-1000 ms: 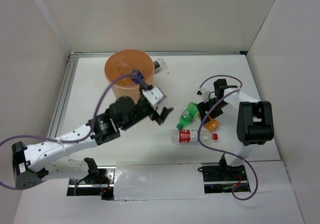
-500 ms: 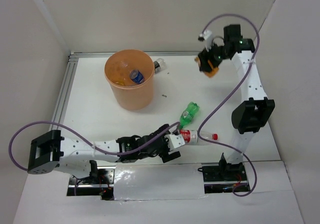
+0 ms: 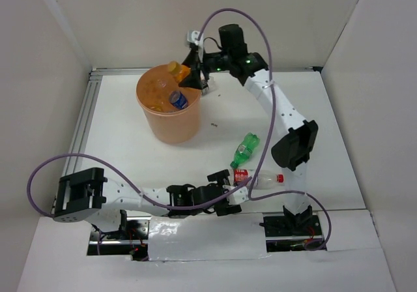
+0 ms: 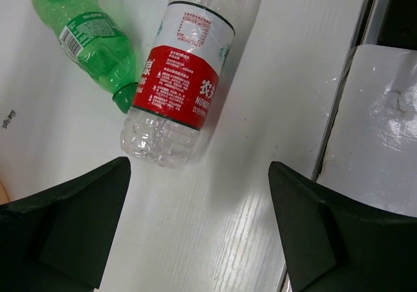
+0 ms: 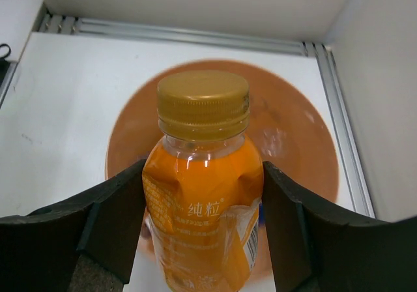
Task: Put the plastic bottles in the bin
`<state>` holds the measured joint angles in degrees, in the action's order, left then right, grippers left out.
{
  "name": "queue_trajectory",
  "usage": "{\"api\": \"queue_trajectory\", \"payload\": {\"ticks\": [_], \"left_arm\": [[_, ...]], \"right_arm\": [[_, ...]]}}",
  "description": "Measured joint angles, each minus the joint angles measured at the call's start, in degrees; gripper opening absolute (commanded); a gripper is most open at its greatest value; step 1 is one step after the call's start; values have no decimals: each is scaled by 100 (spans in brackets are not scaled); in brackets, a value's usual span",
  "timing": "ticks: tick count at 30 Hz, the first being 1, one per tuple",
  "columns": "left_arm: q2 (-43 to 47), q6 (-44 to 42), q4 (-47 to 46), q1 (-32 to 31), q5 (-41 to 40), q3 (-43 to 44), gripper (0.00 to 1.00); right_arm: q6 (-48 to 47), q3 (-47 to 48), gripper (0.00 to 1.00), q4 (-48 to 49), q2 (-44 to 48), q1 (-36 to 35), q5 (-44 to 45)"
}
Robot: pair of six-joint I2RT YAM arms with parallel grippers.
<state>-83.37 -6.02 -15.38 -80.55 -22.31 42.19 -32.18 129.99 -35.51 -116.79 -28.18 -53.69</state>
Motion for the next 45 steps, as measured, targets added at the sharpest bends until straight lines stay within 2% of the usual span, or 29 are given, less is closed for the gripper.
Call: {"api": "queue_trajectory", "payload": {"ticks": [3, 7, 8, 12, 15, 22, 25, 26, 28, 29, 30, 35, 40, 42, 45], "left_arm": [[-234, -87, -109, -7, -44, 74, 100], [-452, -278, -247, -13, -42, 181, 100], [-531, -317, -299, -17, -42, 234, 100], [-894, -636, -507, -17, -52, 439, 100], [-1091, -894, -634, -17, -31, 533, 100], [-1834, -1272, -920, 282, 35, 905, 100], [-2221, -1320, -837, 551, 146, 1189, 91], [-2319, -1314, -782, 629, 192, 1272, 75], [-2433, -1294, -682, 761, 332, 1370, 55], [-2435, -1287, -680, 791, 376, 1394, 42], [-2428, -1255, -680, 822, 428, 1405, 1], [-2236, -1069, -442, 796, 511, 1333, 0], [-1047, -732, 308, 645, 459, 1025, 0], [-354, -691, 481, 636, 365, 1032, 0], [649, -588, 691, 844, 192, 1279, 0]], "right_arm": [[260, 319, 18, 315, -378, -323, -52], [599, 225, 98, 538, -476, -570, -28], [669, 225, 100, 549, -485, -601, 4], [839, 190, 100, 551, -487, -514, 114], [953, -232, 100, 562, -260, -125, 131], [732, -2557, 100, 442, 1202, 2179, -129], [426, -3899, 100, 297, 2177, 2957, -168], [339, -4256, 100, 267, 2481, 3069, -216], [184, -4804, 100, 136, 3008, 3178, -332], [133, -5023, 100, 127, 3244, 3265, -417], [118, -5198, 100, 131, 3429, 3322, -452], [446, -6046, 100, 264, 4017, 3926, -251], [702, -6391, 98, 284, 3967, 4586, -76], [796, -6391, 90, 297, 3884, 4896, -162], [914, -6389, 62, 284, 3633, 5206, -321]]}}
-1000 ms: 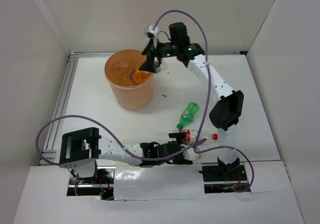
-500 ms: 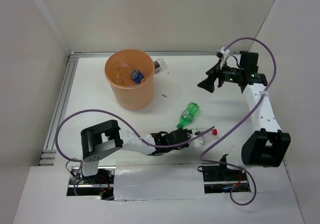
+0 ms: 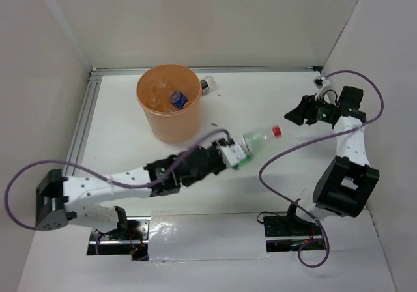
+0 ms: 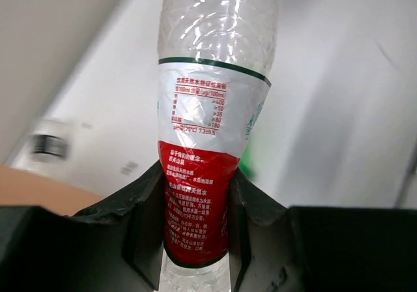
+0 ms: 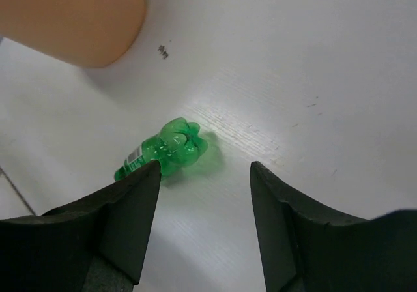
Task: Put the plastic bottles in the bin
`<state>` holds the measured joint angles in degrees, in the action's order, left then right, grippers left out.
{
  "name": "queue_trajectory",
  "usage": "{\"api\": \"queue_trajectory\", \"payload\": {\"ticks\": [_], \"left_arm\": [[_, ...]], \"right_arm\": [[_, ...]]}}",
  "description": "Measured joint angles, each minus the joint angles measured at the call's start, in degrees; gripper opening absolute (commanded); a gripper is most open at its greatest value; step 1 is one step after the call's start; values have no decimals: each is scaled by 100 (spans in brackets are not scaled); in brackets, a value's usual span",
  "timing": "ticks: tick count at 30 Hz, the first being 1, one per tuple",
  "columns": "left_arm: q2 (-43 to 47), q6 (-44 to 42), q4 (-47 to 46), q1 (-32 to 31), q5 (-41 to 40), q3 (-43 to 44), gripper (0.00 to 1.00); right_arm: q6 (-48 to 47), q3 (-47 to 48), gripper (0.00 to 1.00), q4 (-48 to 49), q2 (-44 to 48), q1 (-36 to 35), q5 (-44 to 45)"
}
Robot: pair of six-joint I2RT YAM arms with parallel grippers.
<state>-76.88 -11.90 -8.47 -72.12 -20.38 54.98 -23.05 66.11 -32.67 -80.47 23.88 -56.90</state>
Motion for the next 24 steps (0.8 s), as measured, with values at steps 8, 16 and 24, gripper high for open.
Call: {"api": "queue_trajectory", "payload": {"ticks": [8, 16, 24], "left_arm": [[1086, 522, -518, 2522, -651, 750, 8], [61, 1397, -457, 4435, -828, 944, 82], [-98, 1462, 72, 4500, -745, 1137, 100]], "right_arm": [[184, -87, 67, -243, -977, -348, -271], [997, -562, 95, 46, -1019, -1272, 72], [2343, -866, 99, 706, -1528, -1928, 1250]]}}
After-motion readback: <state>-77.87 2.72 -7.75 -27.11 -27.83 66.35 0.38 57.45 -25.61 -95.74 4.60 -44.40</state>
